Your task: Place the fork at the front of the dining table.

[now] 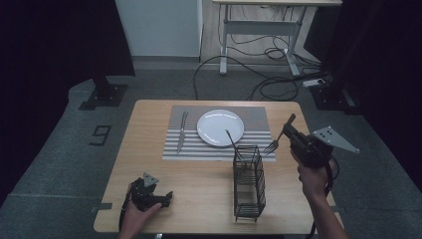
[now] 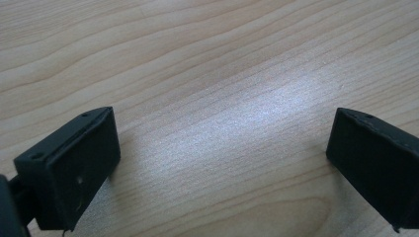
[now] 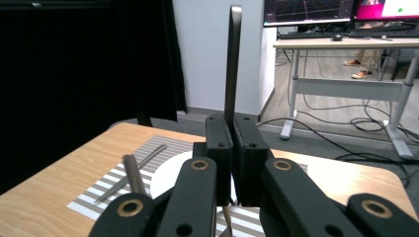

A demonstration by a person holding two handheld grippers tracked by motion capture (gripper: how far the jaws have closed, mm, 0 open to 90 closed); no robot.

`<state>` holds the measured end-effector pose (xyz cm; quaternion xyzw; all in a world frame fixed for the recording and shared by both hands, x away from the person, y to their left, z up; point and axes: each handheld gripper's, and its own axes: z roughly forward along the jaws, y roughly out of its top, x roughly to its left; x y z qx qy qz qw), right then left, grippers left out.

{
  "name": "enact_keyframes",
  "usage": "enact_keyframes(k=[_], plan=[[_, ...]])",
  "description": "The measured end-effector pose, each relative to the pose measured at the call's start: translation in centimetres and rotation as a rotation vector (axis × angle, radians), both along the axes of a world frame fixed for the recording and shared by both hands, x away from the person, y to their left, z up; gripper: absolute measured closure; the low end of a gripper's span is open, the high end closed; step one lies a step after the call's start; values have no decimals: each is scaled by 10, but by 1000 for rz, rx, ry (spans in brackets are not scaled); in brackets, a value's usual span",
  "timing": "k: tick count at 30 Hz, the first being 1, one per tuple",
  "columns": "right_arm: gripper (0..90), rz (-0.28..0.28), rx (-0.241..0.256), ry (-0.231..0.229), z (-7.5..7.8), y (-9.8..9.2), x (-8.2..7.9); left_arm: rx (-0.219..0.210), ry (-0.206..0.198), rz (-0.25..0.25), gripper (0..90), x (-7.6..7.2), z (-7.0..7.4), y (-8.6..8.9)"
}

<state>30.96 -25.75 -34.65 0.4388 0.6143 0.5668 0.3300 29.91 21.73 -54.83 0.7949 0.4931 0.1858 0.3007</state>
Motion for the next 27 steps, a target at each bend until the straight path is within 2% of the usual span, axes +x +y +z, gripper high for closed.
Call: enact_keyframes(k=[6,7,18,27], plan=[[865,-20,-11,32,-10,-5,9,1,-1,0,0,0,0,0],[865,-26,-15,52,-17,-6,15,1,-1,0,0,0,0,0],[865,-45,-67,127,-52,1,37,-1,-2,2,0,0,0,0],[864,-55,-91,155,-62,8,52,1,-1,1,0,0,0,0]])
